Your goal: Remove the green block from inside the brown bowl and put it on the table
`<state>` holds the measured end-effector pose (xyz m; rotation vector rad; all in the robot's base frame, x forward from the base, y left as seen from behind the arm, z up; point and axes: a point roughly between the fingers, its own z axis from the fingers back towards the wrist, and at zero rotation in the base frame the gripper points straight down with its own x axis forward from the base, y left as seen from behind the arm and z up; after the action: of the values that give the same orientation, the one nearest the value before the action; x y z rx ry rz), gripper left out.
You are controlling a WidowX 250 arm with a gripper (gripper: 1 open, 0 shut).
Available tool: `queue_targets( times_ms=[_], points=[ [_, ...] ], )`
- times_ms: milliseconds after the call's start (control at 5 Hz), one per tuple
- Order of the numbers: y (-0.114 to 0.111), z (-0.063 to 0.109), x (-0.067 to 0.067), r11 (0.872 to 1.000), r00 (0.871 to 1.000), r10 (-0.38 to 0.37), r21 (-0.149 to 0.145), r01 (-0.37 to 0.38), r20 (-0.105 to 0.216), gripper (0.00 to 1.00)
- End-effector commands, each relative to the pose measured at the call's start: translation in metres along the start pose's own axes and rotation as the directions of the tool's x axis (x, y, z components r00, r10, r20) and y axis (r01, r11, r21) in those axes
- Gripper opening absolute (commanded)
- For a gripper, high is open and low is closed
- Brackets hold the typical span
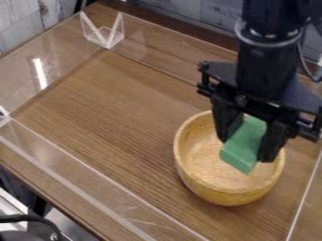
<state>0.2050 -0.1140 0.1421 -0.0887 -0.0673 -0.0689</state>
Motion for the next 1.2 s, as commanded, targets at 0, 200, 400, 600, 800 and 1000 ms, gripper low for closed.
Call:
queue_targets(
  times_ms=[0,200,400,600,800,1000],
  points=[
    [-0.0023,0.0038,0.0038,1.0,0.999,0.009,-0.011,-0.008,0.038,0.0],
    [-0.0006,0.0031,0.0041,1.0,0.999,0.021,-0.012,-0.02,0.041,0.0],
    [0.0013,0.0032,0.0045,0.999,0.999,0.031,-0.015,-0.03,0.042,0.0],
    [0.0033,0.0039,0.0049,0.999,0.998,0.041,-0.018,-0.041,0.043,0.0],
    [0.0054,0.0045,0.0054,0.998,0.998,0.052,-0.02,-0.051,0.043,0.0],
    [0.0073,0.0043,0.0058,0.998,0.997,0.062,-0.022,-0.061,0.044,0.0]
  ],
)
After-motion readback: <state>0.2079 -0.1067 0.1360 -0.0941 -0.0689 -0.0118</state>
